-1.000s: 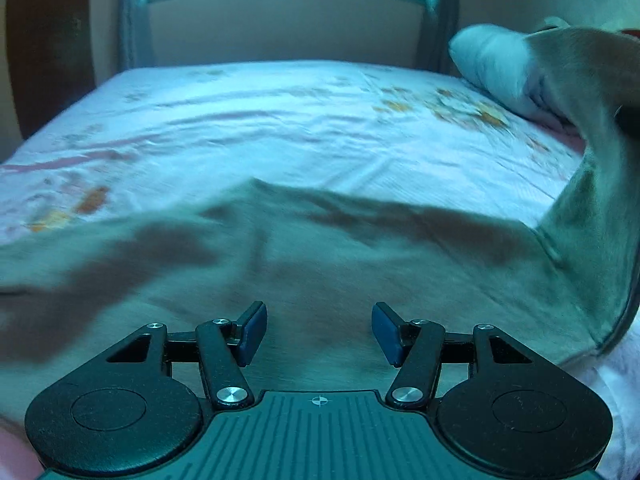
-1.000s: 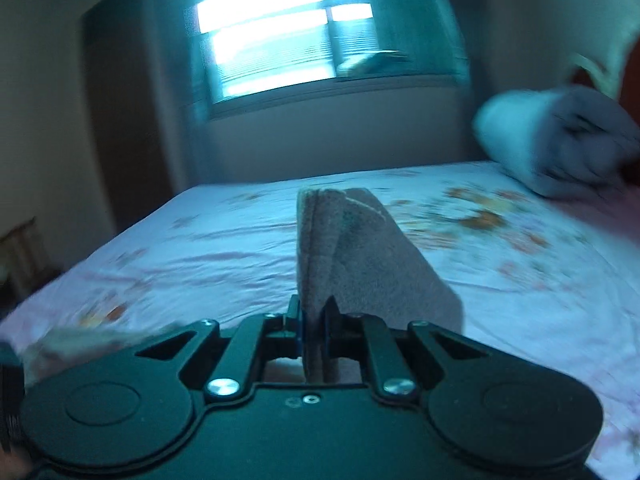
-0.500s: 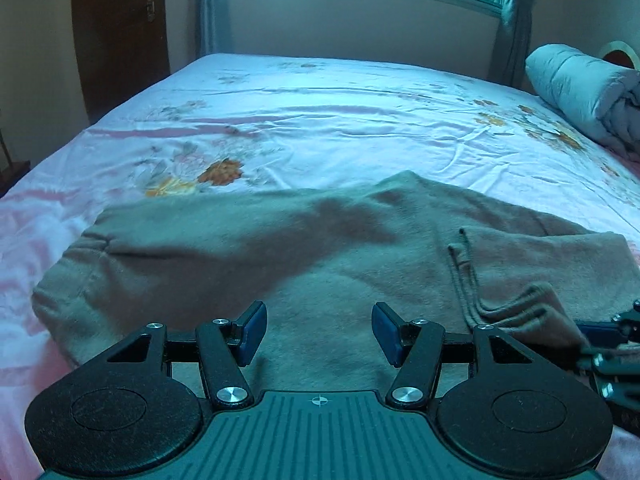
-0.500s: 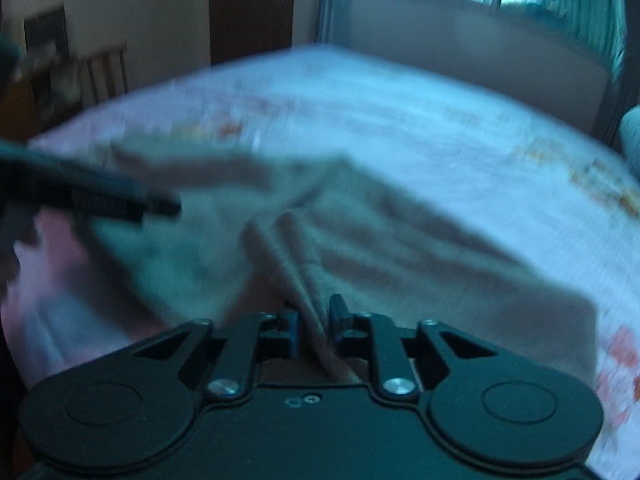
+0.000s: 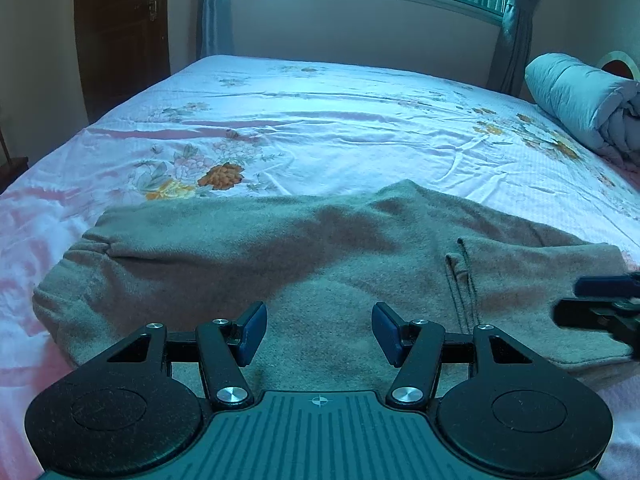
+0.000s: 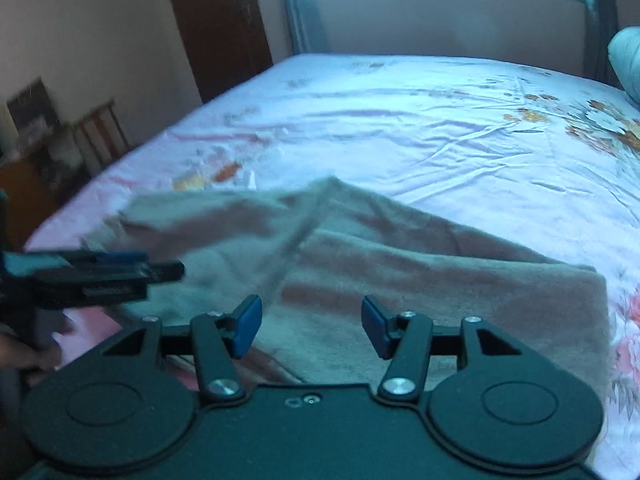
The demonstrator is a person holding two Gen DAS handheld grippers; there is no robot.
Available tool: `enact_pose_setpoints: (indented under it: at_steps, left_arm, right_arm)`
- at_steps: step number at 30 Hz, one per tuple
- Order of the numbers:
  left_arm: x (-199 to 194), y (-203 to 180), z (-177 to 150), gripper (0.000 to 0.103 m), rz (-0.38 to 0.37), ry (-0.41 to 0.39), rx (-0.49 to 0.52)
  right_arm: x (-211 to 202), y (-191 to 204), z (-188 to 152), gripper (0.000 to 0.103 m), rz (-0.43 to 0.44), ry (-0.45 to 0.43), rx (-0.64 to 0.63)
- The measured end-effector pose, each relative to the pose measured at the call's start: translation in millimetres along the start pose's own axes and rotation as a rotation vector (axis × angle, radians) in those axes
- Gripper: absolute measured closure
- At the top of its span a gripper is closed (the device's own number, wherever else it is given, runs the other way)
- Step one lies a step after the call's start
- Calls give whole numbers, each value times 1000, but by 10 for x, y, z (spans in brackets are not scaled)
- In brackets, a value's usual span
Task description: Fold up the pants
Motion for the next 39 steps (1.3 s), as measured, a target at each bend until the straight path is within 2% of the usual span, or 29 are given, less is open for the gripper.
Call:
enact_pose_setpoints:
  at_steps: [4, 5, 9, 10, 12, 13, 15, 18, 22, 24, 25, 27, 31, 35, 39]
  left_arm:
    - [-29, 1, -7, 44, -2, 0, -1]
    - [-26, -7, -12, 44, -3, 1, 4]
    - [9, -46, -35, 44, -1, 11, 4]
    - [15, -58, -44, 44, -2, 15, 3]
    - [9, -79, -53, 44, -4, 17, 12]
    - [-2, -86, -48, 44, -5, 14, 16]
    - [-5, -87, -38, 44, -8, 13, 19]
    - [20, -60, -30, 44, -3, 21, 9]
    - [54, 29, -27, 44, 4, 43, -36]
    - [61, 58, -35, 44, 9, 55, -40]
    - [46, 70, -23, 44, 10, 52, -40]
    - [10, 96, 16, 44, 13, 45, -41]
    - [-73, 262, 109, 44, 30, 37, -104]
    - [-183, 614, 130, 44, 82, 27, -233]
    - [-260, 1040, 77, 44, 168, 14, -331]
  right_arm:
    - [125, -303, 95, 57, -71, -6, 61]
    - [177, -401, 90, 57, -85, 16, 75]
    - [360, -506, 114, 57, -76, 27, 91]
    - [459, -494, 94, 56, -66, 46, 107]
    - [718, -346, -6, 55, 28, 144, 110]
    - [755, -259, -18, 53, 26, 150, 62]
    - [699, -144, 36, 56, 47, 131, -12]
    - [555, -110, 174, 56, 96, 75, 14]
    - [591, 63, 167, 56, 157, 71, 41]
    - [692, 131, 18, 56, 137, 142, 12]
    - [664, 148, -1, 55, 126, 139, -1]
    - [528, 109, 44, 56, 105, 86, 27]
    - [101, -171, 176, 55, 16, -68, 173]
    - [-101, -365, 81, 54, -92, -95, 192]
    - [-208, -491, -93, 54, -179, -91, 228]
Point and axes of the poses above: each gripper's, at about its wrist camera, not at the fingertips, and x roughly the way its jaws point, y to its left, z to its top, the point moved 8 cm from there along x, roughly the way its jaws point, and after that the axes turned 15 degrees about -x, right-handed, at the moved point
